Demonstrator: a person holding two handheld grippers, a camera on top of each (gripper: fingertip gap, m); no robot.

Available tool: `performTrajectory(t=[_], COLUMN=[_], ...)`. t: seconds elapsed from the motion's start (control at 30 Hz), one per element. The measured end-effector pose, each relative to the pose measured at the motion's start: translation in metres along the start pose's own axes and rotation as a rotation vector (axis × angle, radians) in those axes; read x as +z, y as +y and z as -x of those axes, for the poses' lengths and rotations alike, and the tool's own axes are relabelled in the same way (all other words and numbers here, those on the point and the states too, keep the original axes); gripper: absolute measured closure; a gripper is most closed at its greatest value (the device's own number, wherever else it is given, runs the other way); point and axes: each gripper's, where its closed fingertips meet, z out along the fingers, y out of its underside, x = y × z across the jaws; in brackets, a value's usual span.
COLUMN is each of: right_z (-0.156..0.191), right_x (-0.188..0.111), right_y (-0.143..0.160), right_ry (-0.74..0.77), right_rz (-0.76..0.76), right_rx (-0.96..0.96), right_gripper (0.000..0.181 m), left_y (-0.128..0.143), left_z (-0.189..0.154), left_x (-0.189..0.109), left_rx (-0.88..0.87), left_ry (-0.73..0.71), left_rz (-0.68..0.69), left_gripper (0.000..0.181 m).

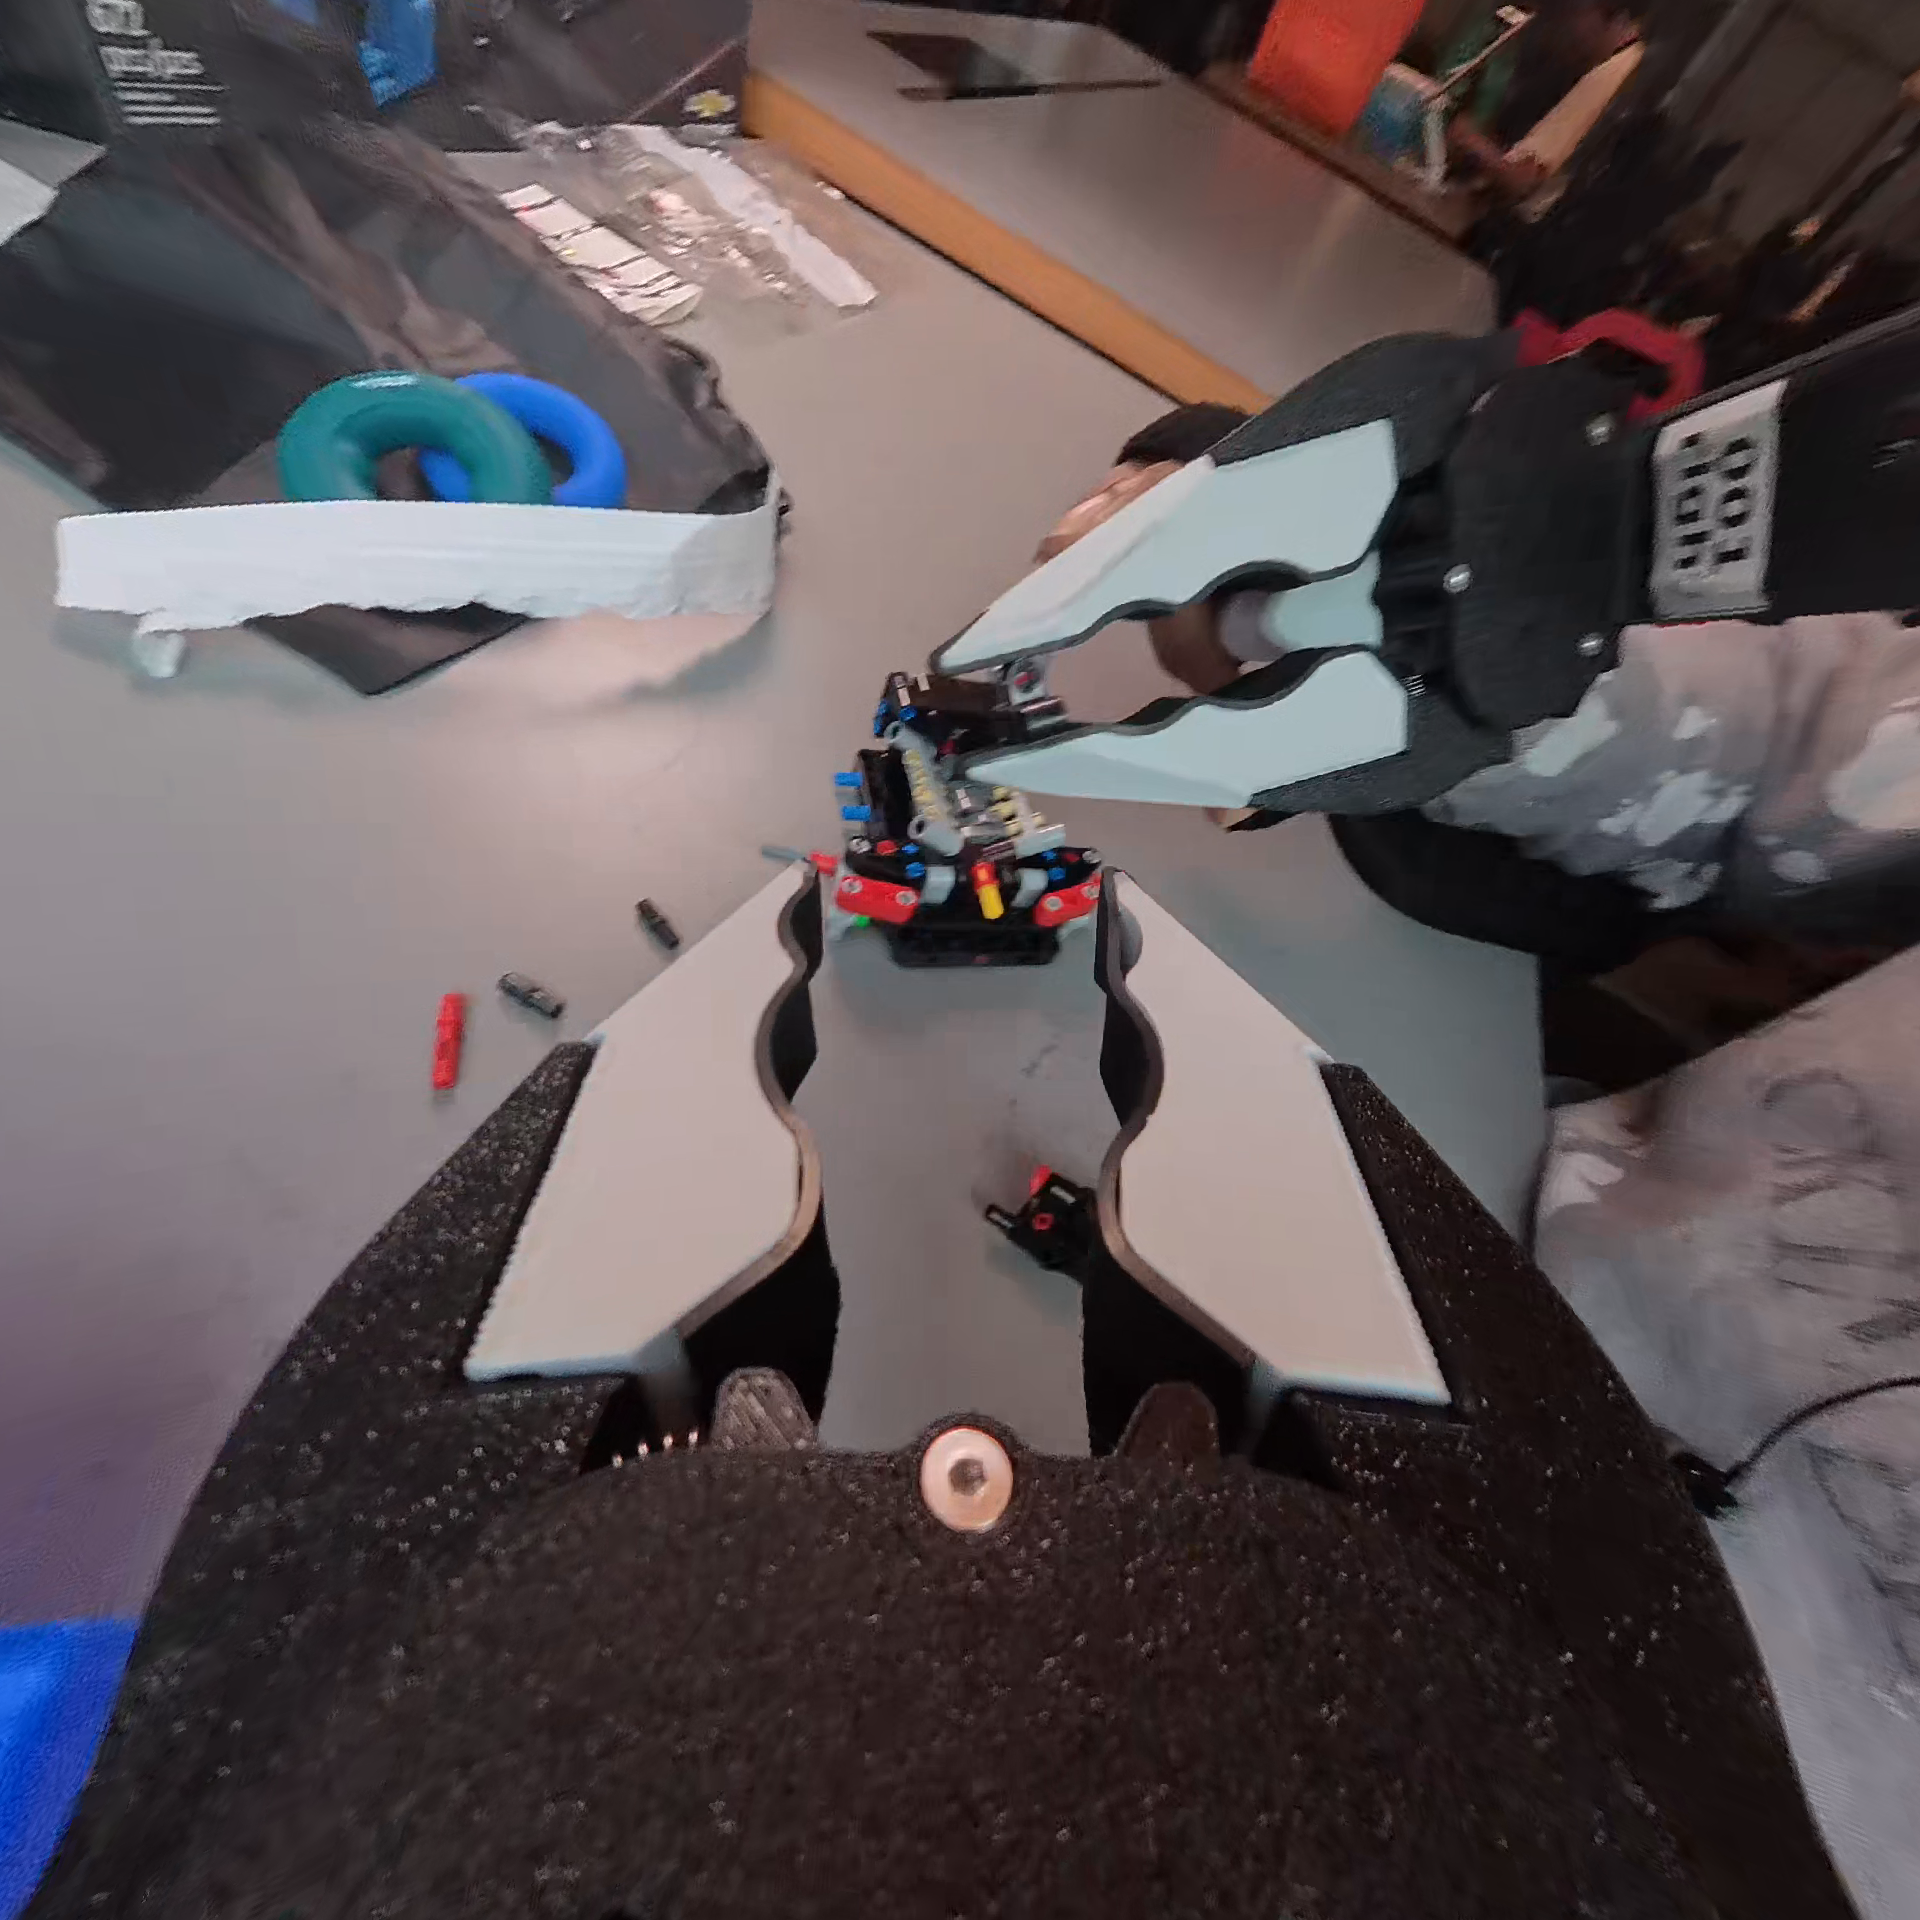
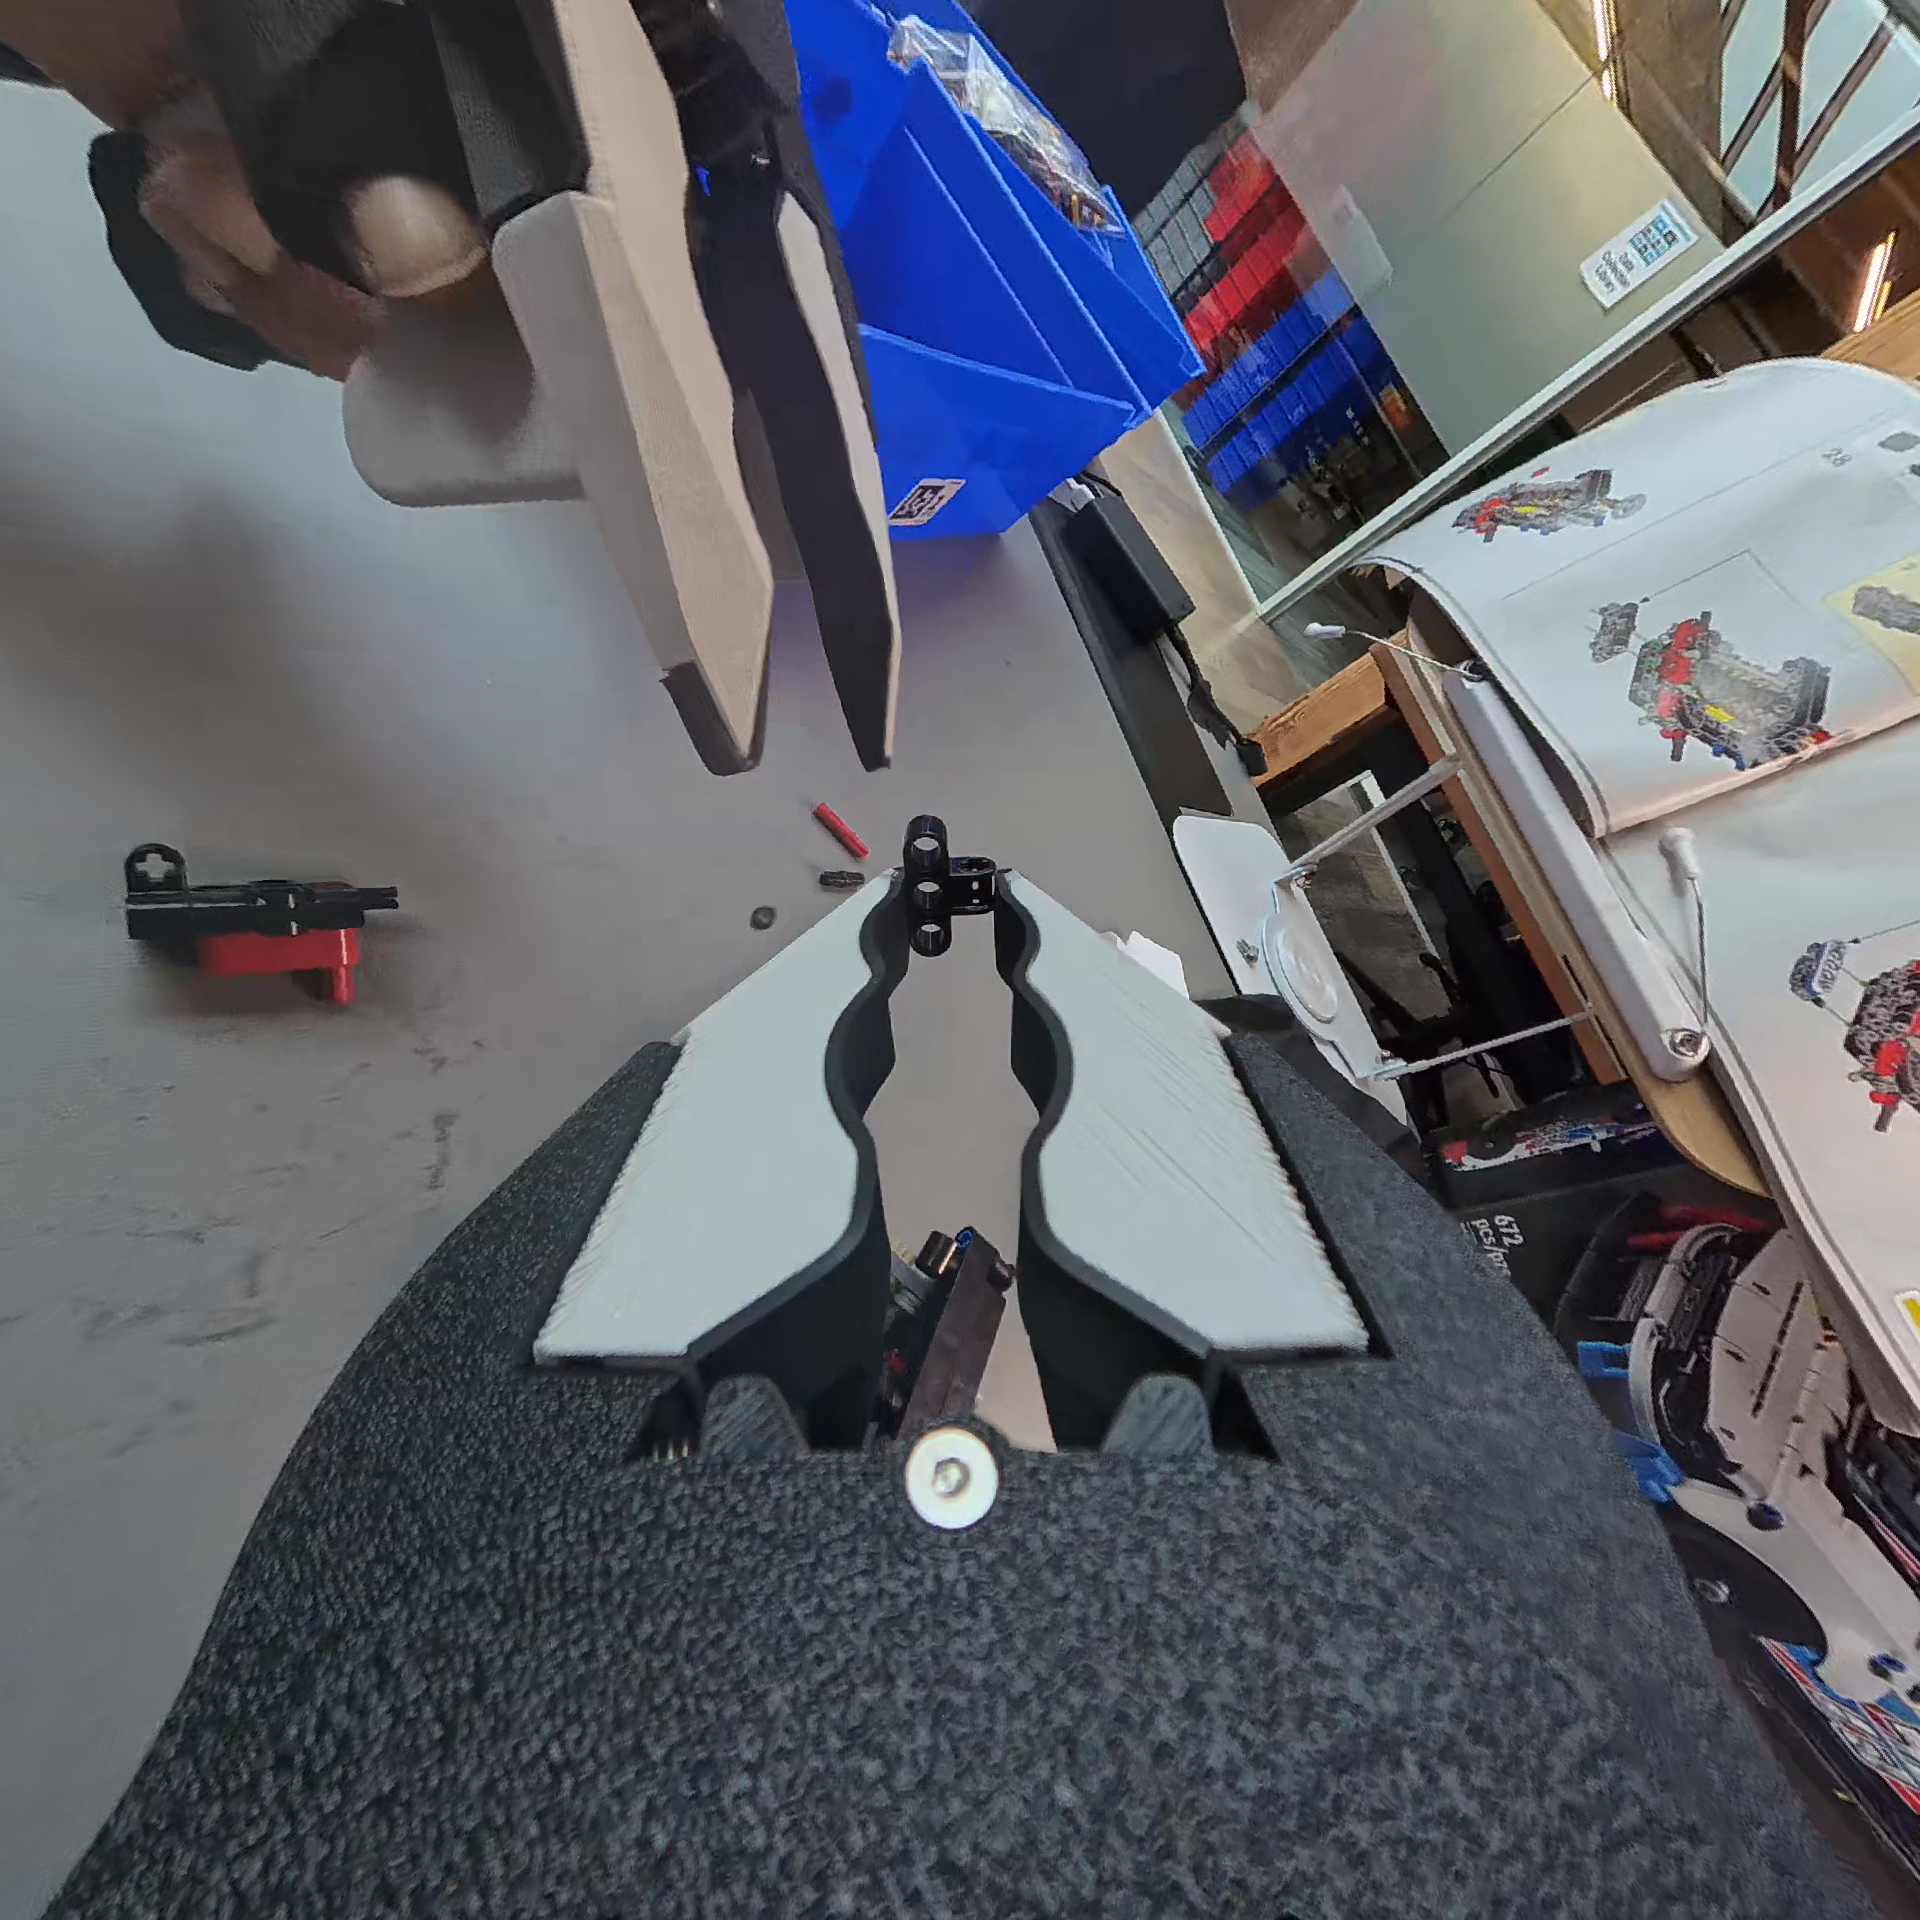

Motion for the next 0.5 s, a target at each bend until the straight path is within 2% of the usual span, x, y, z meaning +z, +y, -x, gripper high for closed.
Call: performTrajectory(t=[0.03,0.13,0.23,0.27,0.37,0.43,0.5], right_z=[0.003,0.01,0.01,0.008,0.005,-0.012,-0.046], right_x=[0.0,0.001,0.001,0.001,-0.001,-0.001,-0.007], right_y=[-0.004,-0.014,-0.021,-0.024,-0.03,-0.018,0.007], right_ry=[-0.004,0.012,0.059,0.07,0.057,0.002,-0.016], right_rz=[-0.009,-0.022,-0.022,-0.03,-0.047,-0.019,0.008], right_rx=[-0.017,-0.1,-0.171,-0.182,-0.171,-0.011,0.186], right_gripper=[0.166,0.166,0.166,0.165,0.146,0.133,0.135], left_y=[-0.004,-0.009,-0.012,-0.014,-0.023,-0.028,-0.025], left_z=[-0.009,-0.026,-0.022,-0.023,-0.017,0.016,0.068], left_x=[0.001,0.004,0.002,0.0,-0.012,-0.035,-0.08], left_rx=[-0.004,-0.016,0.017,0.033,0.086,0.175,0.315], left_ry=[0.036,0.099,0.041,0.035,-0.031,-0.242,-0.588], left_rz=[-0.018,-0.037,-0.05,-0.056,-0.075,-0.049,0.064], left_gripper=[0.132,0.143,0.171,0.171,0.172,0.172,0.172])
